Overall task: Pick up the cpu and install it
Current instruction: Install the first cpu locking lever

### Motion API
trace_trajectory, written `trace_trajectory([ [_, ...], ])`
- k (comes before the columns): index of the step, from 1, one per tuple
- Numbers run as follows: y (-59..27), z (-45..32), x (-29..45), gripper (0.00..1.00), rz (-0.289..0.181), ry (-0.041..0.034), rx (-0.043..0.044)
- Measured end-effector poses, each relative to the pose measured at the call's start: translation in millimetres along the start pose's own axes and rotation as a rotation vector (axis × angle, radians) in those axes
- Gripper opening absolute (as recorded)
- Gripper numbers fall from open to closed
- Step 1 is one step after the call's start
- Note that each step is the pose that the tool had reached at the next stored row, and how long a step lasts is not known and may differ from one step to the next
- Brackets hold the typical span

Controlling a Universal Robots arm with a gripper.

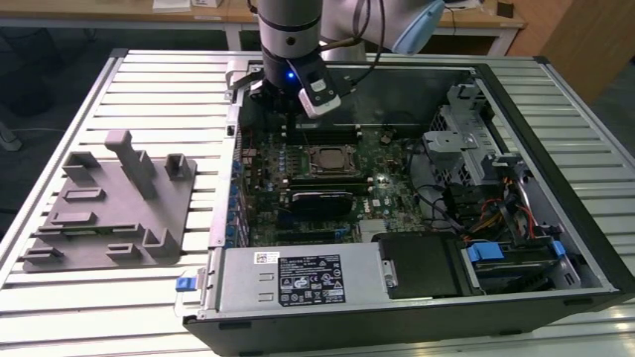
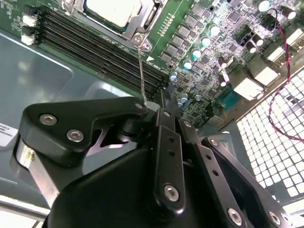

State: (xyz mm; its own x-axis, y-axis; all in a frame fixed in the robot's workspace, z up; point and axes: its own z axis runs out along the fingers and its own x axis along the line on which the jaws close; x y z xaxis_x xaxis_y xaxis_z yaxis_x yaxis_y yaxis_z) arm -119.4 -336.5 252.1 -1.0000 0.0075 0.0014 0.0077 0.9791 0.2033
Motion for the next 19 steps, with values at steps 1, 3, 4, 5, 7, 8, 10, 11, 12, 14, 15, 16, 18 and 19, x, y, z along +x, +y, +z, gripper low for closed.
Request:
trace_trajectory([
  [1, 0.0, 0.0, -0.5, 0.11, 0.000, 0.0001, 0.0000],
  [3, 0.0, 0.0, -3.4, 0.11, 0.000, 0.0003, 0.0000],
  [4, 0.0, 0.0, -5.4, 0.11, 0.000, 0.0005, -0.0001],
  [5, 0.0, 0.0, -7.3, 0.11, 0.000, 0.0007, 0.0000],
  [7, 0.1, 0.0, -11.5, 0.11, 0.000, 0.0012, 0.0000],
  [8, 0.1, 0.0, -13.9, 0.11, 0.000, 0.0016, -0.0001],
  [10, 0.1, 0.0, -20.4, 0.11, 0.001, 0.0028, 0.0000],
  [11, 0.2, 0.0, -23.9, 0.11, 0.001, 0.0035, -0.0001],
  [12, 0.2, 0.0, -27.5, 0.11, 0.001, 0.0043, 0.0000],
  [14, 0.3, 0.0, -34.6, 0.11, 0.001, 0.0058, 0.0000],
  [15, 0.3, 0.0, -38.1, 0.11, 0.001, 0.0066, 0.0000],
  [16, 0.3, 0.0, -41.4, 0.11, 0.001, 0.0073, 0.0000],
  [18, 0.4, 0.0, -47.6, 0.11, 0.002, 0.0085, 0.0000],
  [19, 0.4, 0.0, -50.2, 0.11, 0.002, 0.0090, 0.0000],
])
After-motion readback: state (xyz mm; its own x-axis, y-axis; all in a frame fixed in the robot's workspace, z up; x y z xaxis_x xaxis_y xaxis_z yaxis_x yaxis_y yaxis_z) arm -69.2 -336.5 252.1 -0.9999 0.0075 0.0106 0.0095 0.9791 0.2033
